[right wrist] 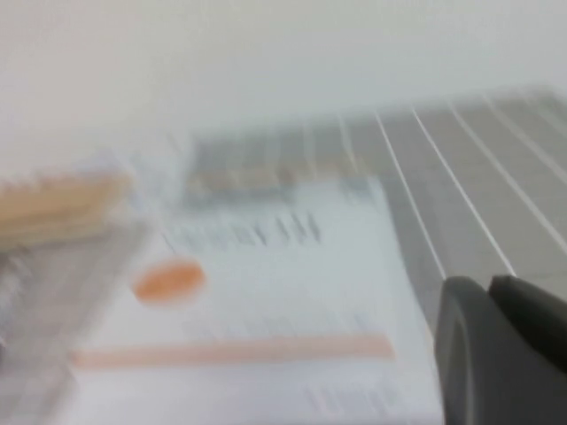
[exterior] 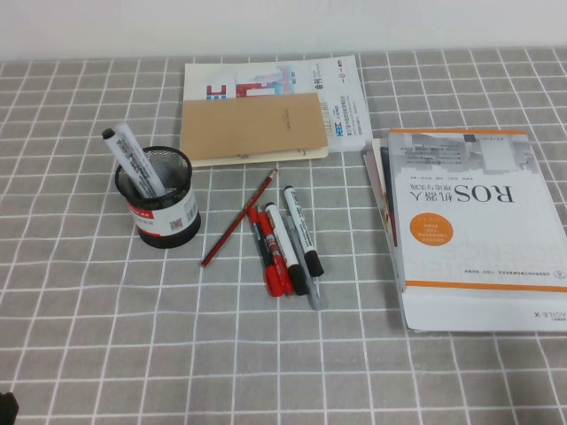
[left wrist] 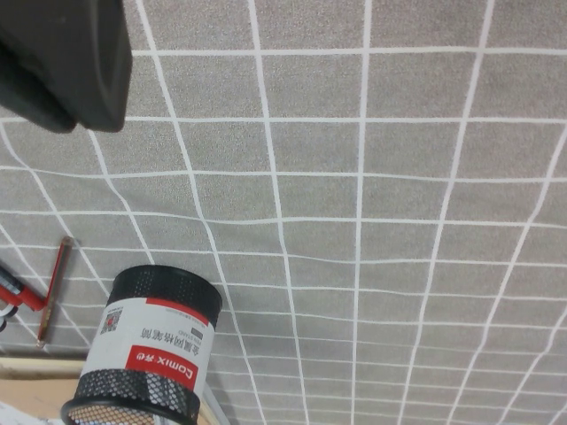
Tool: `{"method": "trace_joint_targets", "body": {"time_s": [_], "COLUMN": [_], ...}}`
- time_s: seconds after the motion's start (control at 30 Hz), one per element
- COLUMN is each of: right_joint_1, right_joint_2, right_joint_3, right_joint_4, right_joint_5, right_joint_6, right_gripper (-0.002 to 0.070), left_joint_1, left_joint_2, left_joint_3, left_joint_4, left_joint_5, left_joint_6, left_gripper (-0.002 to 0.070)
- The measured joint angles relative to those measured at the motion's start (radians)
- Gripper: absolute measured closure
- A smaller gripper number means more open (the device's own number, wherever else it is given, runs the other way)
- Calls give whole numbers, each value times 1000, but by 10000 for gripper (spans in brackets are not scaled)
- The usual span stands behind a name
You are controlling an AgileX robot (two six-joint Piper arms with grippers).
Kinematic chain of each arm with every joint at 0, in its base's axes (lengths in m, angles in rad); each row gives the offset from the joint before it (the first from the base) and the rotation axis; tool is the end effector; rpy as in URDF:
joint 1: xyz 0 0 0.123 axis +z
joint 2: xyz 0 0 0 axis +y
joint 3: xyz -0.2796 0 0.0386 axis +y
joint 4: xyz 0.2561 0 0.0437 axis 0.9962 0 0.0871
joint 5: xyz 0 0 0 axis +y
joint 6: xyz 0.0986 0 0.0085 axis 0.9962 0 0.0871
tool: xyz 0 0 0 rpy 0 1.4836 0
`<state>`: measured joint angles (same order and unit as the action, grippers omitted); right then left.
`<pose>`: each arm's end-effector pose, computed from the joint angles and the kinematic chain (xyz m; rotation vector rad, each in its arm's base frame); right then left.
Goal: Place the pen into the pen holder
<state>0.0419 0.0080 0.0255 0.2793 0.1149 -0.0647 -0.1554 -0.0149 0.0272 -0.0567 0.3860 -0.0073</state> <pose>0.0767 0.0064 0.1932 0.1150 1.6280 0.2214 0.0695 -0.0130 0.1676 0.1047 1.8818 -0.1676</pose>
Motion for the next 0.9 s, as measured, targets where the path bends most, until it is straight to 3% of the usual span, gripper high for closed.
{"method": "trace_joint_targets", "body": {"time_s": [0.17,0.3,0.63,0.9], "right_joint_1": [-115,-152,-152,-63], "right_joint_2": [-15,-15,-15,-15], "right_joint_3": [2,2,2,2], "right_joint_4": [-157,-172,-135,-60], "right_joint_5": [235,263,267,267], "right_joint_6": [150,161,123,86], "right_gripper": [688,688,689,689], "left_joint_1": [0,0,0,0], "left_joint_2": [0,0,0,0], "left_joint_3": [0,0,0,0], "left_joint_4": [0,0,0,0], "left_joint_5": [0,0,0,0], "left_joint_6": [0,0,0,0], "left_gripper": [680,680,680,680]}}
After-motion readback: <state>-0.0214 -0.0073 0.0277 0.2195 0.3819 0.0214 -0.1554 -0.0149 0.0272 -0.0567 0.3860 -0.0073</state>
